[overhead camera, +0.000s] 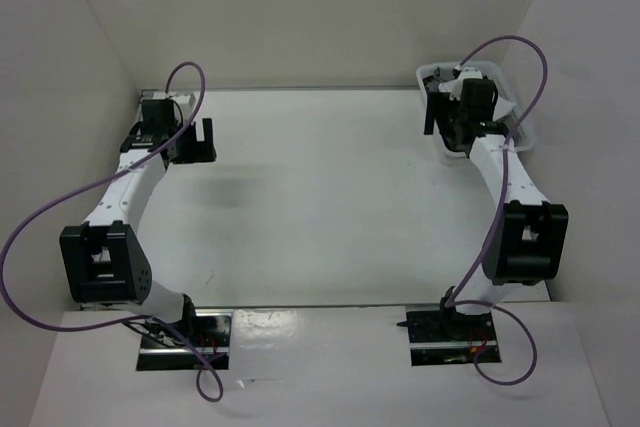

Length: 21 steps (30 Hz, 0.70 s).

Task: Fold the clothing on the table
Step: Grab the skirt from the pile

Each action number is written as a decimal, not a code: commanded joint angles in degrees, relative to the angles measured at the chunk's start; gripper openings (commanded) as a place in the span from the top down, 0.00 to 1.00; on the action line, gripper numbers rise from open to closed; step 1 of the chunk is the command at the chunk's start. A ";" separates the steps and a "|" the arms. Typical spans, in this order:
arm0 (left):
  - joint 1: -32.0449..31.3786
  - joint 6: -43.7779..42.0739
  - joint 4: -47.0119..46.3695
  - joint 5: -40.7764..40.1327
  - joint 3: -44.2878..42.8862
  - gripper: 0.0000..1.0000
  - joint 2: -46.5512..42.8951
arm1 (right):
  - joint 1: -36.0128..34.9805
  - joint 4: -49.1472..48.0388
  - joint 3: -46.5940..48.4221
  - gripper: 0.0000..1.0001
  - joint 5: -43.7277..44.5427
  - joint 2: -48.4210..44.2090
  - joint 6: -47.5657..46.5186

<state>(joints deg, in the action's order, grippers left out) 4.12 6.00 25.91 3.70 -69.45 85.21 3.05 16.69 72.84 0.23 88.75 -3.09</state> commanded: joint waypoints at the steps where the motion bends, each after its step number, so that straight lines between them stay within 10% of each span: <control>1: -0.34 -0.46 -1.39 0.68 -2.88 0.00 -0.75 | -0.15 -3.86 6.95 0.01 5.12 2.38 -0.69; 21: 0.71 -1.60 -2.62 4.47 -5.87 0.00 3.47 | 8.82 3.18 40.52 0.01 2.67 35.60 0.10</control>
<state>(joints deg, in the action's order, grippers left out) 4.47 5.91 24.84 6.48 -73.52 87.70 11.57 17.98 107.61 4.36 122.89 -3.40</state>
